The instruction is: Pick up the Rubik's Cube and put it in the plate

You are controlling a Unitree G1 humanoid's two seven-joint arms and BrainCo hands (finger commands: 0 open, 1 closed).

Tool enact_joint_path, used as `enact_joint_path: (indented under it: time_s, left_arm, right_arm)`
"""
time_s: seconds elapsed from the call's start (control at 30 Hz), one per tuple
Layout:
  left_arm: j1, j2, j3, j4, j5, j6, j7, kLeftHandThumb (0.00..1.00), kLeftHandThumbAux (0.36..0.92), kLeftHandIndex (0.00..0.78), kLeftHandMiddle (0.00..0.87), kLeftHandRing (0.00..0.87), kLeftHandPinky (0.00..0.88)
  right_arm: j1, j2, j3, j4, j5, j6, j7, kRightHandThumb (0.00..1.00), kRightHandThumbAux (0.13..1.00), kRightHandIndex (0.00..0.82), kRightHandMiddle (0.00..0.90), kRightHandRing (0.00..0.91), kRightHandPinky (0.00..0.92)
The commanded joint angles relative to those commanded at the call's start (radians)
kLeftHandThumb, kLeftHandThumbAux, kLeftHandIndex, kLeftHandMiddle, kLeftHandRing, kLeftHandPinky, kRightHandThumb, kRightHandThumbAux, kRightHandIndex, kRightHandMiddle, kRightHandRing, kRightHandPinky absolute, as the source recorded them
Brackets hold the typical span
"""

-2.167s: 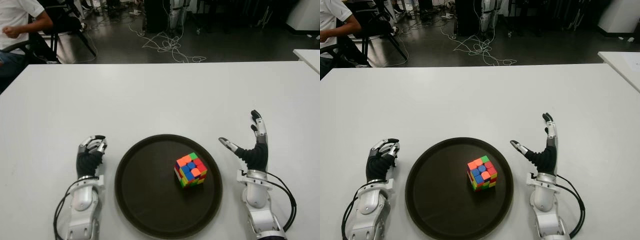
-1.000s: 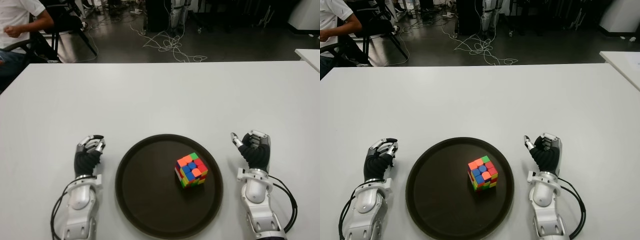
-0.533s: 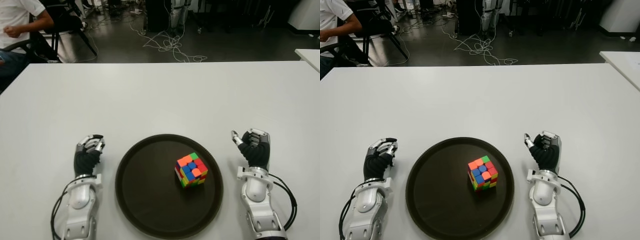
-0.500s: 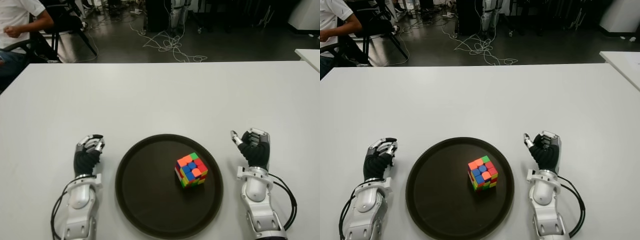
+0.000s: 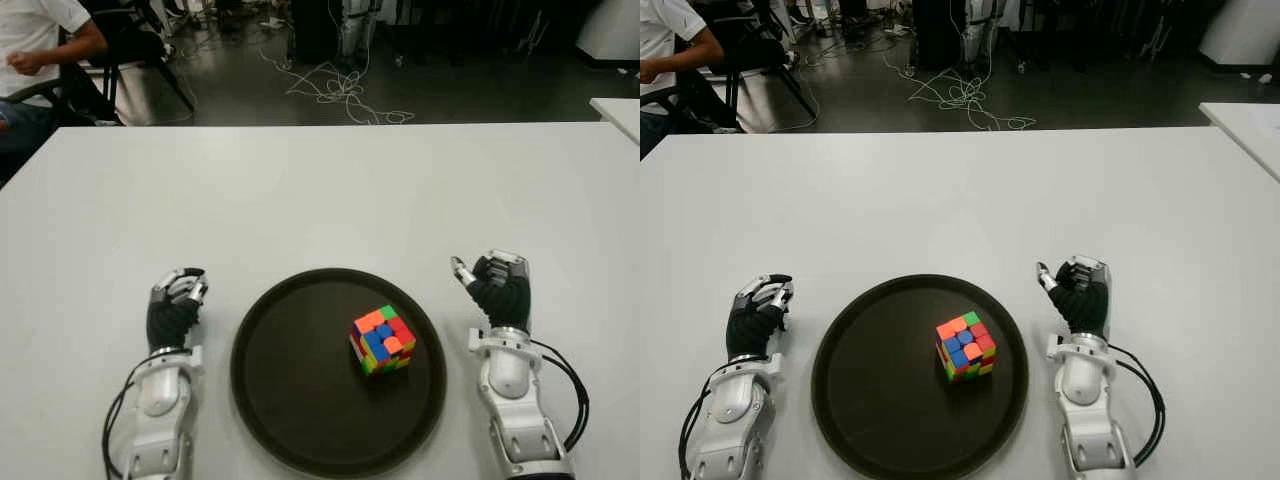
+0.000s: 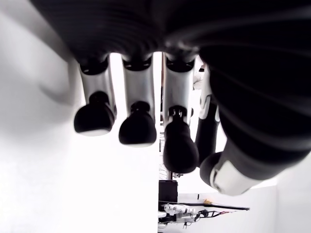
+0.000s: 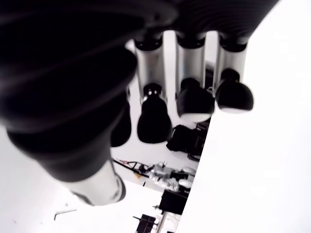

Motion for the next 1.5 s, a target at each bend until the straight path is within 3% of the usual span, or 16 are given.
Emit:
enact_joint_path:
  time_s: [0.33,1.1,1.5]
  left_arm:
    - [0.001,0.001,0.001,0.003,-0.004,0.002,-0.002,0.711,0.705,0.444,0.794,0.827,0.826]
    - [0.000,0.014,-0.008,-0.003,-0.001,0.015,-0.012,0.711,0.705,0.444,0.795,0.824,0.824]
    - [-0.008,0.015,-0.004,0.011,0.002,0.002,-0.003,0.710,0.706,0.444,0.796,0.825,0.825]
  right_arm:
    - [0.000,0.013,0.003,0.009,0.002,-0.022,-0.015,0.363,0.828,0.753,0.832,0.846,0.849]
    - [-0.009,0.029,-0.007,0.085,0.081,-0.174,-0.017,0.285,0.832,0.730,0.826,0.851,0.858]
    - [-0.017,0.035,-0.013,0.108,0.095,-0.196,-0.017,0.302,0.834,0.721,0.823,0.849,0.854]
